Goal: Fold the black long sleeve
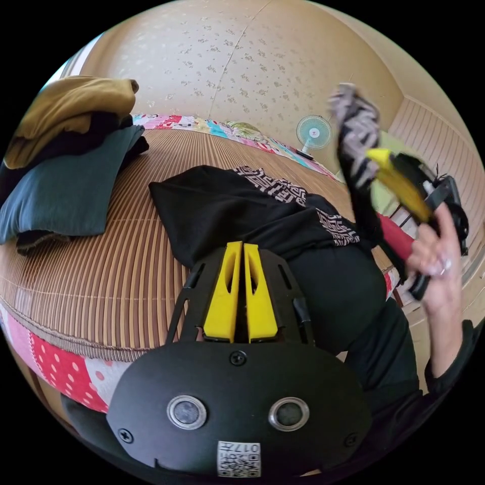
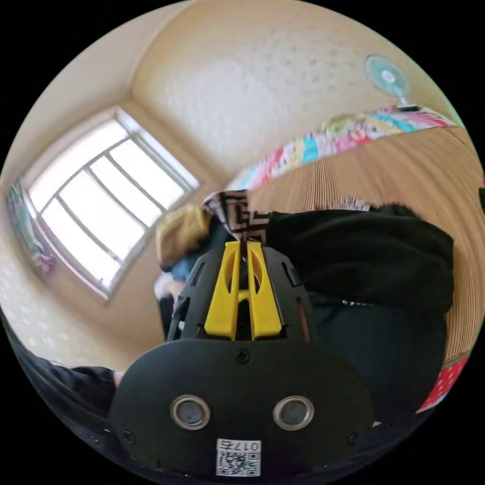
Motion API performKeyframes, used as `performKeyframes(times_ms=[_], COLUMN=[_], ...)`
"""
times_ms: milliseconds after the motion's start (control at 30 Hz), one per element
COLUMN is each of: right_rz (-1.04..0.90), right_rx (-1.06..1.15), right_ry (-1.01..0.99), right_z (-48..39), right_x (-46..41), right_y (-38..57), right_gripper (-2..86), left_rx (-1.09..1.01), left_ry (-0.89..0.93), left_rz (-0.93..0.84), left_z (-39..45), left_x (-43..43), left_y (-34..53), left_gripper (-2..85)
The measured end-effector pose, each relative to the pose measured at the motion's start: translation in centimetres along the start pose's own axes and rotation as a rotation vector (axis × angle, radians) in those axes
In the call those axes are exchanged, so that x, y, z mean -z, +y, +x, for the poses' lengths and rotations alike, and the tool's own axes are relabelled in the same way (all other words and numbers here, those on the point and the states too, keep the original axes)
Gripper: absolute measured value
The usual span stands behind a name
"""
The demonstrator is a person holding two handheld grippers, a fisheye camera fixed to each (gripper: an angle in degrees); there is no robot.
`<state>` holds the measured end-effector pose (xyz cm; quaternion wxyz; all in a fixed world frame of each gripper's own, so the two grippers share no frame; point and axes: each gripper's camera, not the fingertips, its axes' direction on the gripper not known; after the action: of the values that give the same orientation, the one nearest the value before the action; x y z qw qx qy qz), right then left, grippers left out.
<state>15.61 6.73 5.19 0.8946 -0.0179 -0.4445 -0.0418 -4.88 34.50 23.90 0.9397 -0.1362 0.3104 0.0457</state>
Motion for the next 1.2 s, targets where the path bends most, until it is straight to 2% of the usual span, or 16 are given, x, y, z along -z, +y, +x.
performKeyframes(times_ms=[67,100,200,433,567,633,667,767,900,1033,1100,1200], right_rz=[-0.226,-0.239,-0.162,-0.066,-0.061,0.144,0.188,0.153,0.174,0.177,0.177,0.179], right_rx=[-0.043,-0.049,-0.009,0.072,0.117,0.254,0.286,0.306,0.311,0.279,0.275,0.274], right_ry=[0.100,0.097,0.091,0.496,0.649,0.629,0.647,0.739,0.725,0.653,0.638,0.628], right_z=[0.7,0.9,1.3,3.7,7.4,7.5,7.2,6.0,6.2,7.2,7.4,7.7], right_x=[-7.0,-7.5,-5.7,0.4,-2.2,-2.0,-2.2,-3.6,-3.6,-2.6,-2.4,-2.1], right_y=[4.0,5.1,9.3,13.9,18.9,23.8,25.6,26.3,27.6,28.1,28.3,28.6], right_gripper=[4.1,4.3,3.3,2.3,1.8,1.3,1.1,0.9,0.7,0.9,0.9,0.9], left_rx=[0.006,0.006,-0.002,-0.015,0.028,0.067,0.116,0.268,0.405,0.498,0.519,0.443], left_ry=[0.010,0.012,-0.006,-0.031,0.033,0.075,0.108,0.185,0.211,0.122,0.117,0.260], left_rz=[0.001,0.002,0.003,0.012,0.046,0.085,0.112,0.176,0.176,-0.021,-0.063,0.089], left_z=[-0.4,-0.5,-0.6,-1.4,-3.0,-3.9,-4.6,-6.3,-7.8,-9.4,-9.9,-9.7], left_x=[0.2,0.3,0.5,1.1,2.5,3.3,4.0,5.6,6.3,3.7,3.3,5.4], left_y=[0.1,0.1,0.1,0.1,0.6,1.4,1.8,2.1,0.3,-2.9,-3.5,-4.3], left_gripper=[-0.9,-0.9,-0.9,0.1,5.0,6.5,7.6,11.5,13.6,7.5,4.3,3.9])
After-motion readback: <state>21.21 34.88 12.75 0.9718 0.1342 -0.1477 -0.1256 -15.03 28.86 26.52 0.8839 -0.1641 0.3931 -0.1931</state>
